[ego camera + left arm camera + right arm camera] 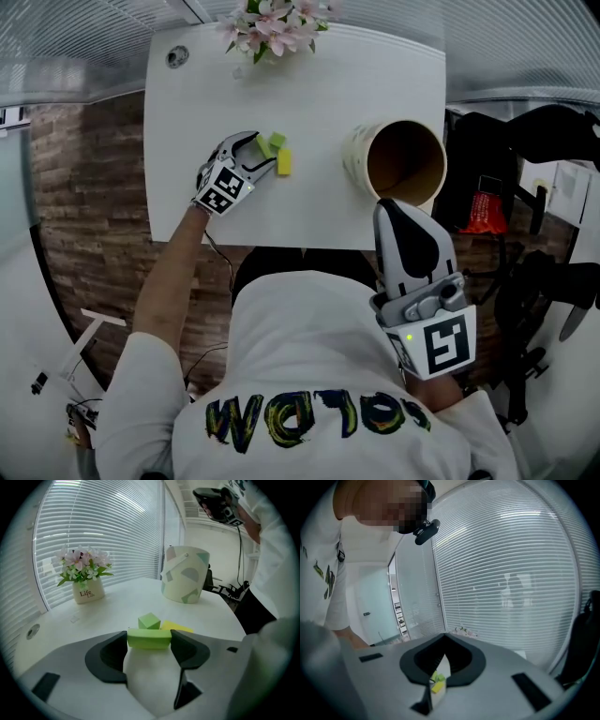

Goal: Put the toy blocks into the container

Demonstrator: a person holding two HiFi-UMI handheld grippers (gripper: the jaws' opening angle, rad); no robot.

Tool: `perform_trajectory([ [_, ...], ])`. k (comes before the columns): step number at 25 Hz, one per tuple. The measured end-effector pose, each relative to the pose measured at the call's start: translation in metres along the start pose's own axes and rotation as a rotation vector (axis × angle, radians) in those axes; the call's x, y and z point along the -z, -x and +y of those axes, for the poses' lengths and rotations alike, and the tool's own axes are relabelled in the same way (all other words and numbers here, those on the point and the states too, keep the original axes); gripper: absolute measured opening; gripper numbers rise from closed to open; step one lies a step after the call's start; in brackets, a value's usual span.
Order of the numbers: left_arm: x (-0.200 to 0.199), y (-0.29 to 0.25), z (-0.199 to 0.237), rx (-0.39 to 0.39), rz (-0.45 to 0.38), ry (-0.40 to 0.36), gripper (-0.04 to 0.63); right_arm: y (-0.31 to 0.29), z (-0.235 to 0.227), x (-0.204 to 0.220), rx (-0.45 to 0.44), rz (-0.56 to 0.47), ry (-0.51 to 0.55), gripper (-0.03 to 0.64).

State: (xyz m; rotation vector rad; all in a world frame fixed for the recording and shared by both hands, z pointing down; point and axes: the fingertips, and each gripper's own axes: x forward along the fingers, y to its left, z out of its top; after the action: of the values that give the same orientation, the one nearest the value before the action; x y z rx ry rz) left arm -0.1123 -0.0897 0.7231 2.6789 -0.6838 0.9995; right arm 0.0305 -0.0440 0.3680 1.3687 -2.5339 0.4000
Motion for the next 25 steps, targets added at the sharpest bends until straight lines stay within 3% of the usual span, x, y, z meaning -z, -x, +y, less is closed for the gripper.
perform_trajectory([
  [10,-0.029,0.032,0.011,-0.058,-0.053,0.047,0.299,-0.001,-0.004,-0.002,0.011,-0.010,0.037,0.008],
  [21,-0.107,0.095,0.019,-0.199,-0.223,0.152,0.299,0.004,-0.008,-0.020,0.027,-0.055,0.075,0.007],
  [25,-0.140,0.121,0.017,-0.241,-0.309,0.231,0.299,0.008,-0.008,-0.028,0.029,-0.074,0.092,0.008],
])
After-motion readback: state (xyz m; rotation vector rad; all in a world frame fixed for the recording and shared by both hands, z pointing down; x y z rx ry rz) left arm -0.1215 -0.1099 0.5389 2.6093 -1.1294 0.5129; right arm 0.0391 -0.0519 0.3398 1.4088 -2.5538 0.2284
